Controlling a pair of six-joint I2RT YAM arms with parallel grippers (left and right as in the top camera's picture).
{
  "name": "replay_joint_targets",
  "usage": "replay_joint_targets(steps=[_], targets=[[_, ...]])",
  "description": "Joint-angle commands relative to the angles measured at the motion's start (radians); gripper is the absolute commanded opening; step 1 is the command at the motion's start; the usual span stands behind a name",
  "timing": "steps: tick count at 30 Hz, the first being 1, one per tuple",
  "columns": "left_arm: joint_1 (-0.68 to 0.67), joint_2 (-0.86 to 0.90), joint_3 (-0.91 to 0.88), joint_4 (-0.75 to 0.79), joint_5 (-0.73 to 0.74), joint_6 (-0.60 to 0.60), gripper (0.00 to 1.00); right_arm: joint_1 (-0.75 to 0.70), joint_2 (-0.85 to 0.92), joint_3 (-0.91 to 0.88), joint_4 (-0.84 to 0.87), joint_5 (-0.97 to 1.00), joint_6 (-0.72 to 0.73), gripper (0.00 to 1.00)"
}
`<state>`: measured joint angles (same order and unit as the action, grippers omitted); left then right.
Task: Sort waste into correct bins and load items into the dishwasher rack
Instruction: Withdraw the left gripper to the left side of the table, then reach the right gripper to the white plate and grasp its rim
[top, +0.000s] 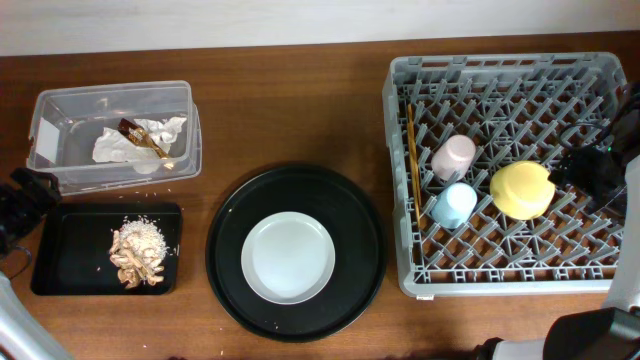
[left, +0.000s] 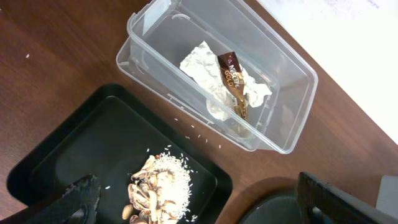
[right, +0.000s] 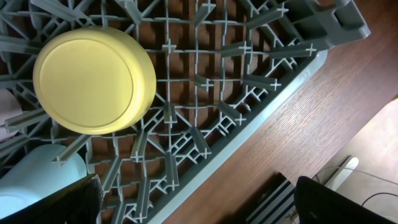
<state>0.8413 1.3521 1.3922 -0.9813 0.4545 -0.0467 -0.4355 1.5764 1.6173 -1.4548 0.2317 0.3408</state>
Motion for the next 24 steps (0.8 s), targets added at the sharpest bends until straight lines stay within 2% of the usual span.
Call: replay_joint_targets(steps=[1, 4, 5, 8, 10, 11, 12, 13, 15, 16, 19, 20, 21, 22, 23, 24], targets=[[0.006, -0.004, 0.003, -0.001, 0.02, -0.01, 0.99, -0.004, 0.001, -0.005, 0.0, 0.016, 0.007, 0.99], [0.006, -0.004, 0.003, -0.001, 0.02, -0.01, 0.99, -0.004, 0.001, -0.005, 0.014, 0.004, 0.018, 0.99], [0.006, -0.004, 0.003, -0.001, 0.02, -0.01, 0.99, -0.004, 0.001, -0.005, 0.045, -0.058, 0.038, 0.99], [0.006, -0.004, 0.003, -0.001, 0.02, -0.01, 0.99, -0.004, 0.001, -0.005, 0.009, -0.525, 0.042, 0.99], [0.006, -0.004, 0.003, -0.001, 0.02, -0.01, 0.99, -0.003, 0.001, -0.005, -0.07, -0.759, 0.009, 1.0], [0.006, -0.004, 0.003, -0.001, 0.02, -0.01, 0.99, 0.008, 0.001, -0.005, -0.072, -0.914, -0.112, 0.94], [0.006, -0.004, 0.003, -0.001, 0.02, -0.01, 0.99, 0.044, -0.001, -0.005, -0.092, -1.019, -0.259, 0.82], [0.006, -0.004, 0.003, -0.001, 0.02, -0.01, 0.99, 0.089, -0.005, -0.005, -0.116, -0.991, -0.289, 0.8], [0.006, -0.004, 0.003, -0.001, 0.02, -0.01, 0.99, 0.199, -0.02, -0.005, -0.132, -0.886, -0.287, 0.65], [0.006, -0.004, 0.003, -0.001, 0.02, -0.01, 0.99, 0.275, -0.034, -0.005, -0.126, -0.84, -0.26, 0.63], [0.006, -0.004, 0.003, -0.001, 0.02, -0.01, 0.99, 0.502, -0.064, -0.005, -0.084, -0.658, -0.092, 0.63], [0.006, -0.004, 0.003, -0.001, 0.02, -0.01, 0.99, 0.635, -0.067, -0.005, -0.065, -0.505, 0.042, 0.64], [0.006, -0.004, 0.003, -0.001, 0.02, -0.01, 0.99, 0.731, -0.064, -0.005, -0.042, -0.431, 0.107, 0.67], [0.006, -0.004, 0.003, -0.001, 0.02, -0.01, 0.99, 0.827, -0.059, -0.005, 0.008, -0.408, 0.116, 0.77], [0.006, -0.004, 0.003, -0.001, 0.02, -0.01, 0.99, 0.901, -0.055, -0.005, 0.054, -0.403, 0.116, 0.96], [0.006, -0.004, 0.003, -0.001, 0.02, -0.01, 0.99, 0.947, -0.053, -0.005, 0.084, -0.402, 0.115, 0.96]])
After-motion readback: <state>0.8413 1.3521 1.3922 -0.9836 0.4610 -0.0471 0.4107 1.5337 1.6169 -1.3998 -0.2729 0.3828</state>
